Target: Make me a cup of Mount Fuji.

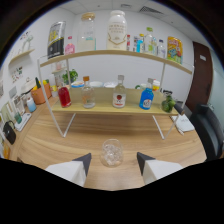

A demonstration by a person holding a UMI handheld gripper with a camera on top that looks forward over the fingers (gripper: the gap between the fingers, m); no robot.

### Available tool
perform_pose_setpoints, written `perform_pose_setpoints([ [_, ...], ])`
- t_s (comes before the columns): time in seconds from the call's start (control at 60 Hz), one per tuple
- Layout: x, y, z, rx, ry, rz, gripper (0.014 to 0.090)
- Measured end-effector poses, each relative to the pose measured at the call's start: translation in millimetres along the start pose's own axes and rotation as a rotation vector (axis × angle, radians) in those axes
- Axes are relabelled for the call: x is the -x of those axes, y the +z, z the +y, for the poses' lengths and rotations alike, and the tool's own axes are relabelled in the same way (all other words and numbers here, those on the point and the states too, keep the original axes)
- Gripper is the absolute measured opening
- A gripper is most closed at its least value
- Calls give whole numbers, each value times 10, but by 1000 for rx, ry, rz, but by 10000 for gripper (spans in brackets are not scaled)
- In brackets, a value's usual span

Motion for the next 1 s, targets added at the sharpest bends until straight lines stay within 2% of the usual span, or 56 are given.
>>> perform_pose_setpoints([
  [0.3, -156, -110, 94, -2, 22, 68, 849],
  [0.45, -50, -250, 252, -17, 25, 60, 846],
  [0.567, 199, -315, 224, -78, 38, 19, 844],
  [0.717, 549, -251, -211, -231, 43, -27, 851],
  [0.867, 778, 29, -790, -351, 58, -63, 852],
  [1.0, 813, 409, -1192, -397, 64, -60, 851],
])
